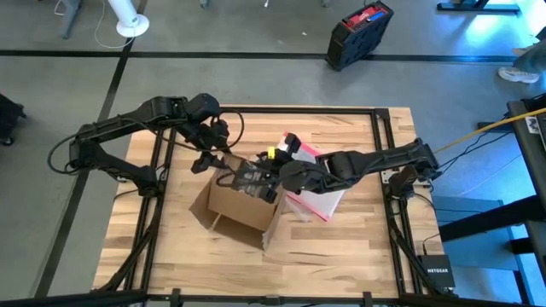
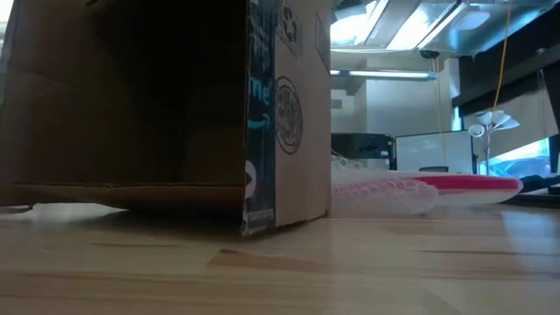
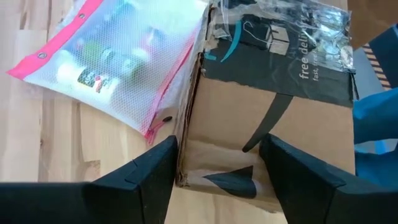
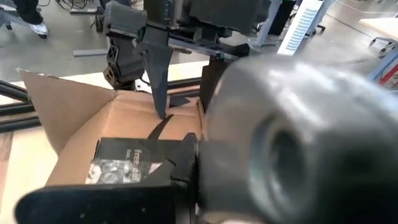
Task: Unpack boxes
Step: Break down the cardboard box with the gray cutter until it is fully flat
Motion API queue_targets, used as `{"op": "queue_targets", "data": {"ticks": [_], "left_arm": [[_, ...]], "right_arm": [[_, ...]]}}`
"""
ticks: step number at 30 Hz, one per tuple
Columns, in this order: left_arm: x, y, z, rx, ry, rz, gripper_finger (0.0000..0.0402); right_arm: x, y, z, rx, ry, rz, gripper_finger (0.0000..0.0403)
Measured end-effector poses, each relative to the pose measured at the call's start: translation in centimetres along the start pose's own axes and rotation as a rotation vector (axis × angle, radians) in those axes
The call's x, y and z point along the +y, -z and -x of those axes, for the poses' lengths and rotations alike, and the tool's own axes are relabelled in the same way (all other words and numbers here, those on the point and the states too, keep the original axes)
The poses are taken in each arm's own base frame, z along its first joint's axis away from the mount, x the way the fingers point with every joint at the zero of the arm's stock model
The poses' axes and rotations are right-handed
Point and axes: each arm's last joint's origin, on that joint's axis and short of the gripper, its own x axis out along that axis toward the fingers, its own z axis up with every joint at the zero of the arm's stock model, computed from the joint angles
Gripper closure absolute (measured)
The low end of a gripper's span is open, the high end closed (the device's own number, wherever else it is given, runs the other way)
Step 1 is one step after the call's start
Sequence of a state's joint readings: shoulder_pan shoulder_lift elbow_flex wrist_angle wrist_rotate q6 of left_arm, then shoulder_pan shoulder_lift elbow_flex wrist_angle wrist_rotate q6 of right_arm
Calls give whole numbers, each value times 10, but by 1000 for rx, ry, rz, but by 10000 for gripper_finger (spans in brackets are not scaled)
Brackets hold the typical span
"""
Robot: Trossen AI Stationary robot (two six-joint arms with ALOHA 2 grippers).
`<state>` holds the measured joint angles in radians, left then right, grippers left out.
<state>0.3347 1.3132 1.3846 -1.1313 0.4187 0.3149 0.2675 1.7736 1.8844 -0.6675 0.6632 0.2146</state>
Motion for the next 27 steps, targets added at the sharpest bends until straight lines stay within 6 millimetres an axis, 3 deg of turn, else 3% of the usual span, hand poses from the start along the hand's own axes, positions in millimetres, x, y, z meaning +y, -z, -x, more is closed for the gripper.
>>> {"op": "queue_targets", "data": {"ticks": [9,27], "left_arm": [[0,1,1,8,-3,1,171],[-2,3,1,14,32,-2,171]], "right_arm": [[-7,2,17,38,21,8,332],[-9,-15,11,-91,-29,-33,332]]}}
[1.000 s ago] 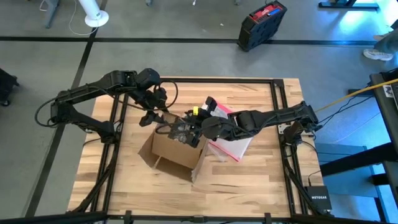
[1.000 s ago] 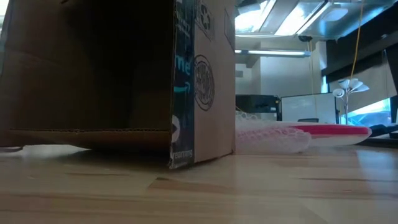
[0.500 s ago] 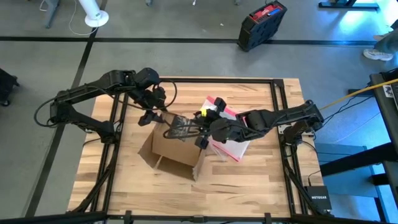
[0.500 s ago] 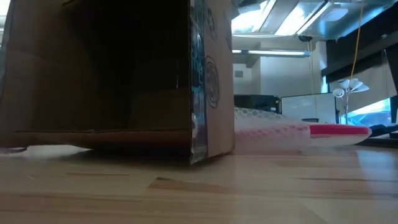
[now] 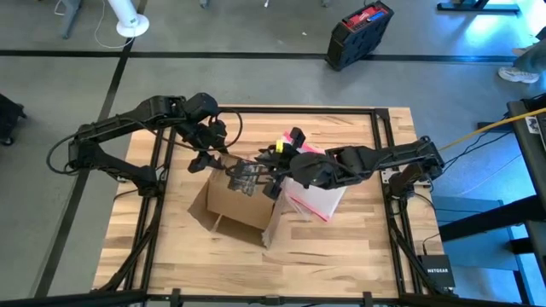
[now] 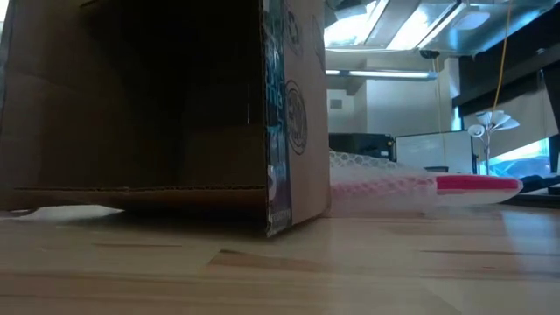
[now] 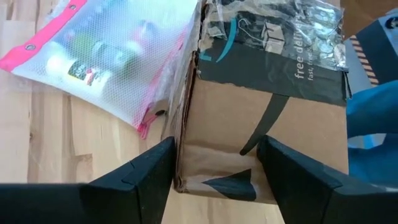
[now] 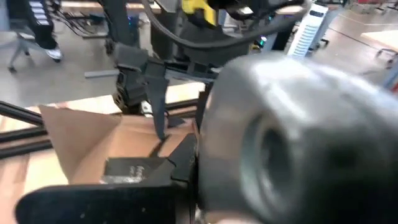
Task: Unpack boxes
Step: Break down the cardboard box with the gray cutter until it is fully flat
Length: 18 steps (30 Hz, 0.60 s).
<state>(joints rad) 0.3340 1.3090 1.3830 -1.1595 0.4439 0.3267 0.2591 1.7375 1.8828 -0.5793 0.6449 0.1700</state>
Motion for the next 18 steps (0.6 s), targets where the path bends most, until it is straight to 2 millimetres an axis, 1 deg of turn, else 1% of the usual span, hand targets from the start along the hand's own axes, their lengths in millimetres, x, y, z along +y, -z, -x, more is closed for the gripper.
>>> {"op": "queue_targets", "data": {"ticks": [6,11,18], "left_arm": [[0,0,0,-1,4,-2,171],[0,0,0,0,6,0,171],[0,0,0,1,7,2,171]], "right_arm": [[-2,0,-20,-16,-27,-10,332],[-3,6,-37,7,-49,12,332],[-5,6,-39,10,-55,17,332]]}}
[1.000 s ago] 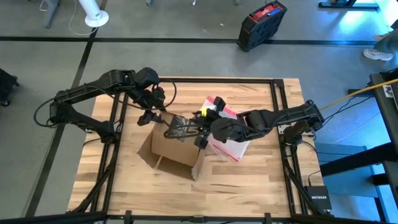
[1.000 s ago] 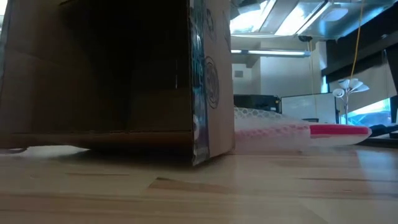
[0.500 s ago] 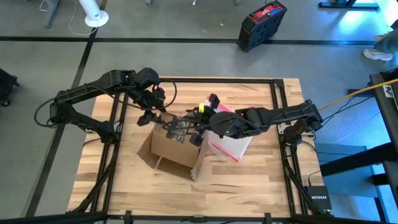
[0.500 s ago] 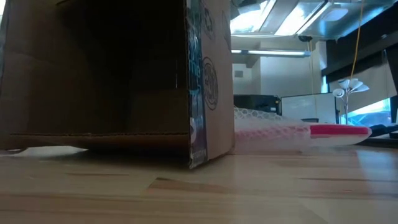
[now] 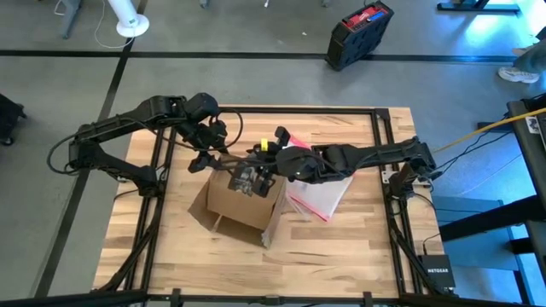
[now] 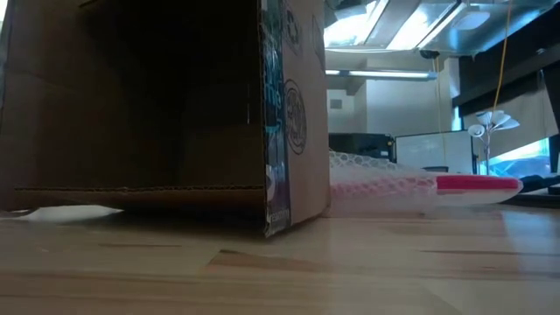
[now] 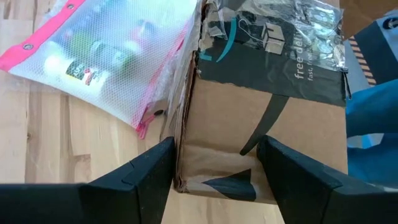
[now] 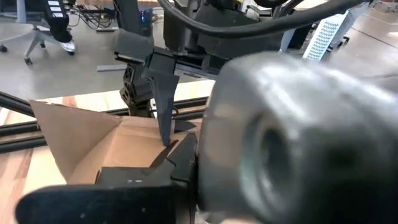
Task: Unpack boxes
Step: Break down the cardboard box with the gray cutter until it is fully flat
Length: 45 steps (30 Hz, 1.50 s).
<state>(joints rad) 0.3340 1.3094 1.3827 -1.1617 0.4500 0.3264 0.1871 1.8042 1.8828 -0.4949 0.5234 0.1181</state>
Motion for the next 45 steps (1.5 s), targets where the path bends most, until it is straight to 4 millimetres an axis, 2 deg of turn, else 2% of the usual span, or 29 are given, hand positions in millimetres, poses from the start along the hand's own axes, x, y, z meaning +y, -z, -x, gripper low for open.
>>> {"op": "queue_targets", "data": {"ticks": [19,35,45], "left_arm": [[1,-2,-1,-15,-7,-10,171],[4,4,3,13,-15,10,171],[4,2,4,-14,-8,14,171]], "right_arm": [[-3,5,6,70,13,6,332],[-6,7,39,144,36,55,332],[-9,1,34,102,-4,7,332]]}}
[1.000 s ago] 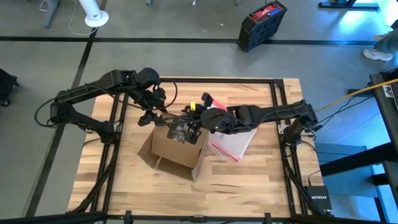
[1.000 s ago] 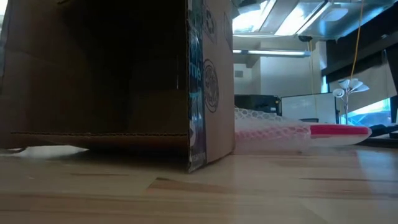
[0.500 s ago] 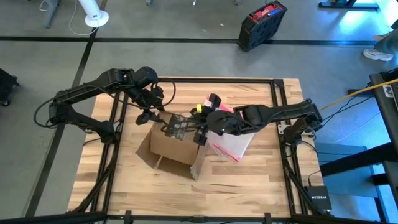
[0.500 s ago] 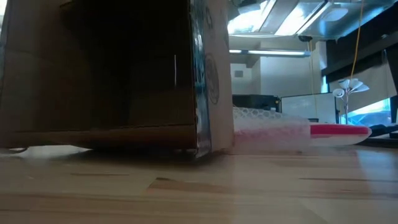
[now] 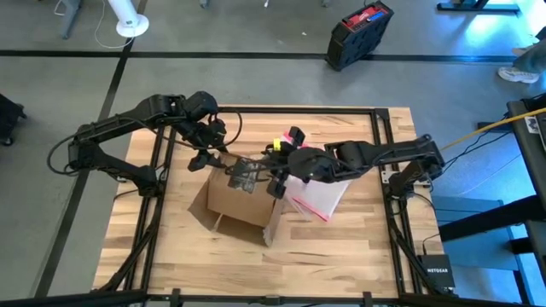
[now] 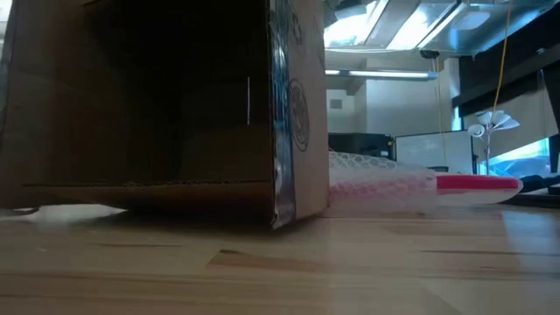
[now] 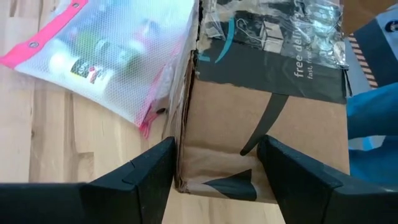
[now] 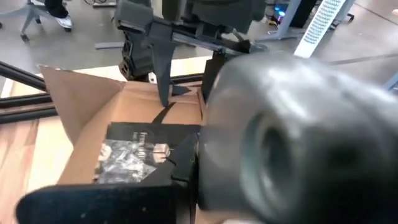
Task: Unpack boxes
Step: Break down the cardboard box with the gray cutter until it is fully flat
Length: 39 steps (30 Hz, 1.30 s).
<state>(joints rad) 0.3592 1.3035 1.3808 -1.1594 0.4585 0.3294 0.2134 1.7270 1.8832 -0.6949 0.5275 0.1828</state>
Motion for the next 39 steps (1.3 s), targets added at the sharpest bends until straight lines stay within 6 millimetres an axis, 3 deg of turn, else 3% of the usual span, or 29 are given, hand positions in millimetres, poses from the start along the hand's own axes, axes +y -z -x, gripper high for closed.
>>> {"op": "queue_targets", "data": {"ticks": [21,33,39], "left_arm": [[-3,-4,5,-67,-14,-9,171],[-3,-5,5,-77,-16,-28,171],[-3,-5,5,-74,-16,-36,171]], "right_arm": [[2,1,-58,-63,-58,16,332],[-13,-12,-66,-173,-52,-29,332],[-18,-17,-45,-166,-45,-27,332]]}}
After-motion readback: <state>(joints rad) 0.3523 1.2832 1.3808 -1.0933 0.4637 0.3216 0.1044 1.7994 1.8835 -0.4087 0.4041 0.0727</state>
